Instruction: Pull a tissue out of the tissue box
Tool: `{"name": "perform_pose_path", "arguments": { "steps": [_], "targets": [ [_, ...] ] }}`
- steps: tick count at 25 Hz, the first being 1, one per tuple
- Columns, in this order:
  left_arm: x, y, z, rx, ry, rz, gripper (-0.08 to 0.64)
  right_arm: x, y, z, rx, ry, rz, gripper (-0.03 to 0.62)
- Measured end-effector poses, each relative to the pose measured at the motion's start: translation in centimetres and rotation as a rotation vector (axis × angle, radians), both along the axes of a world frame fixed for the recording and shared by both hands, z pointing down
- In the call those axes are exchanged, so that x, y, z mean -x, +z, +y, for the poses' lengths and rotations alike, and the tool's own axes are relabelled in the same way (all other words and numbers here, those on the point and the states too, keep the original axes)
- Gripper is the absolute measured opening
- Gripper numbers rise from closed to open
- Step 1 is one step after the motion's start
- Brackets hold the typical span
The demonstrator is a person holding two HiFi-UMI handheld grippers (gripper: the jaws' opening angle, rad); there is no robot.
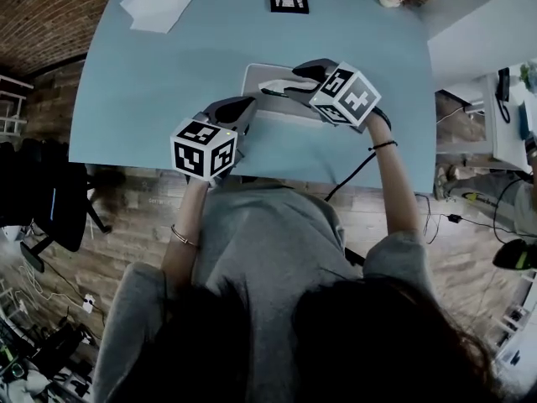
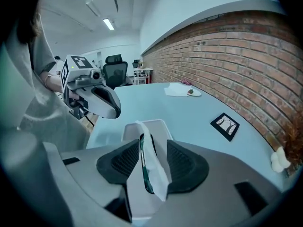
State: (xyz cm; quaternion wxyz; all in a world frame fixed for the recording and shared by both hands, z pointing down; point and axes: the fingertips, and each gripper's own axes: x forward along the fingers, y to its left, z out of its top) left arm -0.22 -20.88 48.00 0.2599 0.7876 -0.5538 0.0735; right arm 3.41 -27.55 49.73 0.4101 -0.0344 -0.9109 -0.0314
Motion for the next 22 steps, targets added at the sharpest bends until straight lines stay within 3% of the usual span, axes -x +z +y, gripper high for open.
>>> {"name": "perform_pose_path", "arguments": {
  "steps": [8, 15, 22],
  "targets": [
    [0.9, 0.0, 0.4, 0.008, -0.040, -0.005, 0.003, 0.4, 1.0, 0.4, 0.031, -0.025, 0.044, 0.161],
    [1.0, 0.1, 0.5, 0.013, -0.043, -0.003, 0.003, 0.2, 1.3, 0.7, 0.002, -0.058, 0.067, 0.015],
    [1.3, 0.1, 0.7, 0.008, -0.040, -0.002, 0.003, 0.2, 1.0, 1.1, -0.016, -0.063, 0.065, 0.003]
  ]
}}
